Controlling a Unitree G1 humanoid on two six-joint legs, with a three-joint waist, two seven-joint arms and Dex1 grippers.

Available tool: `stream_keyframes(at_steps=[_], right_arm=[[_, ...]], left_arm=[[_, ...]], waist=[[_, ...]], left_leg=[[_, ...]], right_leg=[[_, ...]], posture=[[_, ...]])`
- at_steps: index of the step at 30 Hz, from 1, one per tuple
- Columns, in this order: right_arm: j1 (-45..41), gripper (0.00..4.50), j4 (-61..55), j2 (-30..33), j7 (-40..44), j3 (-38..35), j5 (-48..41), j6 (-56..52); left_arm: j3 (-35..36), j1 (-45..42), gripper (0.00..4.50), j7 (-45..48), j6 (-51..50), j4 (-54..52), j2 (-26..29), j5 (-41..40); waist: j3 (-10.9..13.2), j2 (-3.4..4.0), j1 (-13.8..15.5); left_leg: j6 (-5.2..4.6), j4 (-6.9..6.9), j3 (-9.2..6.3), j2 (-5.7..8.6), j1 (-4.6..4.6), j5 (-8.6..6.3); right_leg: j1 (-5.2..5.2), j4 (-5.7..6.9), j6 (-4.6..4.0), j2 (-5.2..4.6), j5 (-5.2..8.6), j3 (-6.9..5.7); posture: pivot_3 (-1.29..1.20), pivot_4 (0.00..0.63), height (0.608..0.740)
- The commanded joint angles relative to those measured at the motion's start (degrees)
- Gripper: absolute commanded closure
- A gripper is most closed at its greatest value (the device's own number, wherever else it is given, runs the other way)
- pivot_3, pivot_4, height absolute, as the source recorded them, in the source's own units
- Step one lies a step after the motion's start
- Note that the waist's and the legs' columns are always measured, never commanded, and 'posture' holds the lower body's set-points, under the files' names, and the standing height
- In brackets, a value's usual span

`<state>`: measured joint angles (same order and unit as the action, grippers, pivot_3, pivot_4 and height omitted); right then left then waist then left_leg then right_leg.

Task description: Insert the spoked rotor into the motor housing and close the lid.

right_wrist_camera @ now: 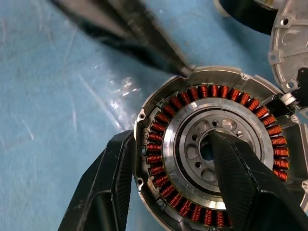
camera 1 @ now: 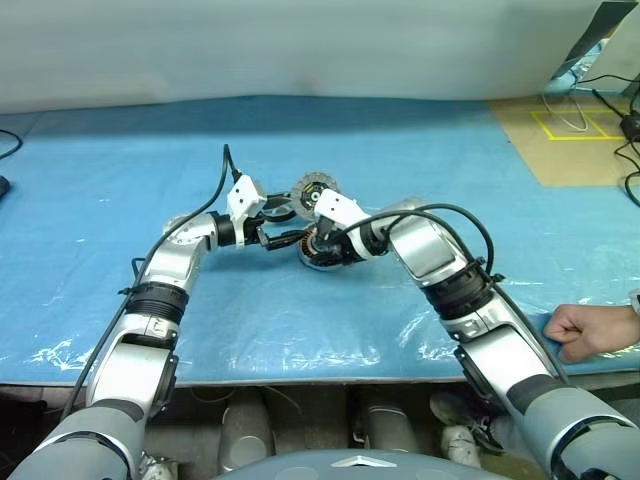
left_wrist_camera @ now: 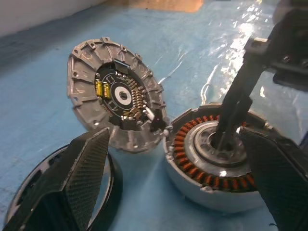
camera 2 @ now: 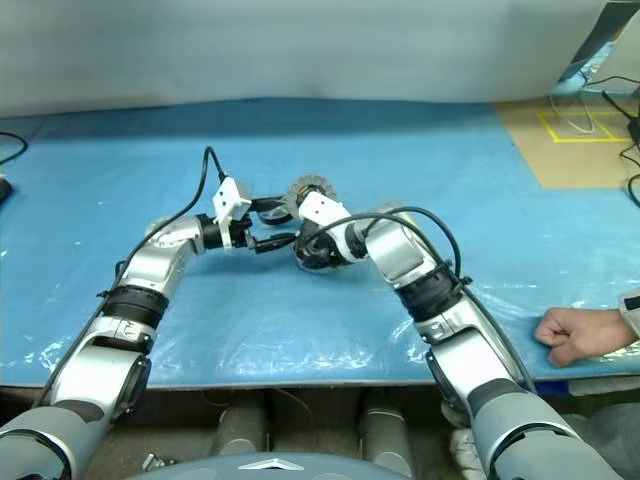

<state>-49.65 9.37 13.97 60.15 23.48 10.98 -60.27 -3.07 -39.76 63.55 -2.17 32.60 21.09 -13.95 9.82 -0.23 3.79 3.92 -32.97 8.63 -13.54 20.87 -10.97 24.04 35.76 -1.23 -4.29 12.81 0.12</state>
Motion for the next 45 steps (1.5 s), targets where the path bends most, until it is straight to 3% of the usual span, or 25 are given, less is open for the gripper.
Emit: stream_keyframes(at_steps=[1, 8, 17, 28, 32, 36, 40, 45], right_arm=[[-1.12, 1.98, 5.13, -1.16, -2.29, -0.21, -2.96, -5.76], [-4.36, 1.98, 0.21, 2.71, 0.0, -0.35, -10.35, -9.71], [-2.81, 1.98, -6.42, 4.06, -4.83, -5.18, -17.78, -13.28], [15.96, 1.98, -23.76, 8.69, -12.7, -17.71, -20.9, 17.77], [22.94, 1.98, -24.68, 7.47, -16.76, -29.25, -27.76, 14.84], [27.98, 1.98, -27.95, 4.54, -21.25, -37.62, -34.42, 11.86], [33.86, 1.98, -26.46, 5.48, -25.21, -35.16, -30.02, 16.92], [37.08, 1.98, -21.36, 7.05, -25.64, -29.03, -25.92, 23.68]], left_arm=[[1.49, -0.68, 0.0, 0.93, -1.59, -3.76, 0.38, -2.35], [1.15, 0.17, 0.0, 1.05, -2.25, -4.7, 0.62, -2.15], [1.17, 1.29, 0.0, 3.16, -5.76, -7.55, 0.81, -3.98], [1.32, 0.88, 0.0, 4.91, -11.18, -11.33, 2.06, -6.3], [2.78, 0.06, 0.0, 4.66, -17.84, -14.95, 1.65, -10.51], [-0.01, 0.88, 0.0, 5.71, -16.17, -16.76, 1.9, -8.47], [-4.13, 2.02, 0.0, 7.35, -13.77, -17.73, 1.75, -5.73], [-10.82, 2.28, 0.0, 7.58, -3.56, -10.64, 2.56, 3.65]], waist=[[0.0, 0.0, 0.08], [0.01, 0.01, 0.39], [0.01, 0.01, 0.88], [0.02, 0.01, 1.82], [0.02, 0.01, 1.73], [0.02, 0.03, 1.52], [0.02, 0.03, 1.65], [0.02, 0.03, 1.37]], left_leg=[[0.01, 0.01, 0.0, 0.0, 0.0, 0.0], [0.03, 0.18, 0.01, 0.03, 0.22, 0.0], [0.25, 0.52, 0.01, 0.02, 0.33, -0.12], [0.27, 0.44, 0.02, 0.08, 0.34, -0.13], [0.26, 0.41, 0.02, 0.08, 0.34, -0.13], [0.26, 0.45, 0.02, 0.09, 0.32, -0.13], [0.26, 0.48, 0.02, 0.08, 0.26, -0.13], [0.26, 0.44, 0.02, 0.12, 0.26, -0.13]], right_leg=[[0.0, -0.01, 0.0, 0.0, 0.0, 0.0], [0.09, -0.23, 0.03, -0.01, -0.02, -0.05], [0.2, -0.45, 0.26, 0.05, -0.15, -0.17], [0.24, -0.38, 0.27, 0.0, -0.15, -0.12], [0.24, -0.36, 0.28, 0.01, -0.15, -0.08], [0.24, -0.39, 0.26, 0.01, -0.14, -0.06], [0.23, -0.39, 0.26, 0.03, -0.14, -0.06], [0.23, -0.4, 0.28, 0.01, -0.14, -0.01]], posture=[[0.0, 0.15, 0.74], [0.0, 0.15, 0.74], [0.0, 0.15, 0.74], [0.0, 0.15, 0.74], [0.0, 0.15, 0.74], [0.0, 0.15, 0.74], [0.0, 0.15, 0.74], [0.0, 0.15, 0.74]])
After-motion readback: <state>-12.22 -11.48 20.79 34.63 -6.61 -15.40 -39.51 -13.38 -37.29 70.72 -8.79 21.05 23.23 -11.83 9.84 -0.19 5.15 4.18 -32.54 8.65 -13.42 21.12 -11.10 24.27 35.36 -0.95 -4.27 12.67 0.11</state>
